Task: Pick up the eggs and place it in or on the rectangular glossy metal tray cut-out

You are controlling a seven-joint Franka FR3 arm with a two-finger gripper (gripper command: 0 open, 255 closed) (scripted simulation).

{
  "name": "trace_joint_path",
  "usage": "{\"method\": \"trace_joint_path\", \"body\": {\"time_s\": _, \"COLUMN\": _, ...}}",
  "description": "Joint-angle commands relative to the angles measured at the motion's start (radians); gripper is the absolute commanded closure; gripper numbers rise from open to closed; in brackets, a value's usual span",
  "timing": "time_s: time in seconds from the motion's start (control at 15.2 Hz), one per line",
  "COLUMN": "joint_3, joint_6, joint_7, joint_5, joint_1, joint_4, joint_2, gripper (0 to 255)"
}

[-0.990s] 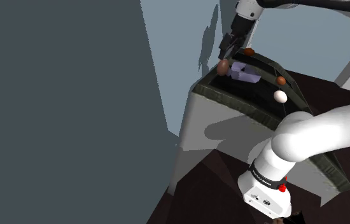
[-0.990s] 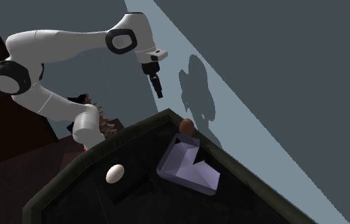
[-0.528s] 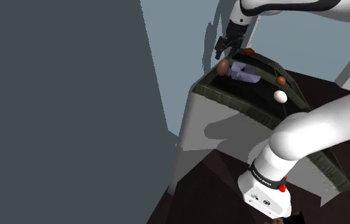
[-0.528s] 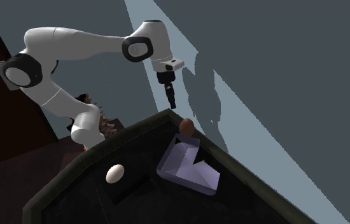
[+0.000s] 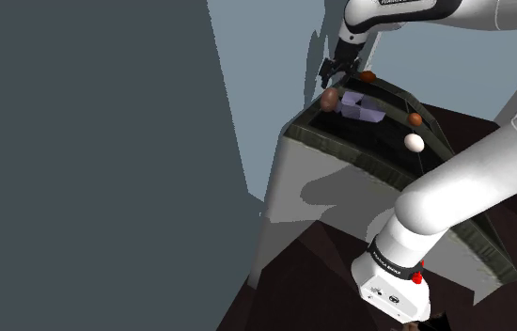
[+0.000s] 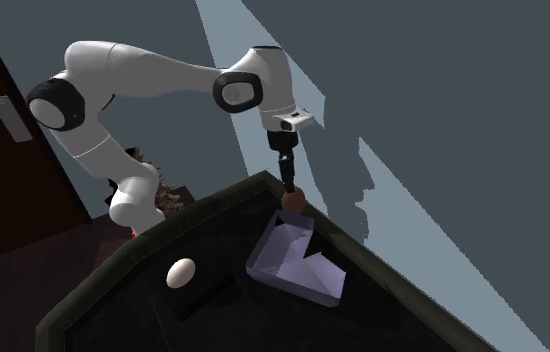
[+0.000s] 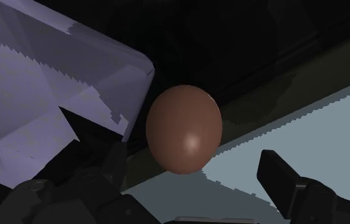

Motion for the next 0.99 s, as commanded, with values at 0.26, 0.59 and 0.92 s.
{"method": "trace_joint_path", "body": {"time_s": 0.26, "joint_3": -0.015, "joint_6": 0.081, "joint_7": 0.005, "joint_5": -0.005, "joint_1": -0.007, "joint_4": -0.053, "joint_2": 0.027, "gripper": 0}}
{"method": "trace_joint_path", "body": {"time_s": 0.59, "joint_3": -0.019, "joint_6": 0.102, "joint_7": 0.005, "joint_5": -0.006, "joint_1": -0.008, "joint_4": -0.067, "joint_2": 0.033, "gripper": 0}}
{"method": "trace_joint_path", "body": {"time_s": 0.92, "joint_3": -0.019, "joint_6": 0.102, "joint_7": 0.005, "joint_5": -0.006, "joint_1": -0.008, "joint_4": -0.067, "joint_2": 0.033, "gripper": 255}}
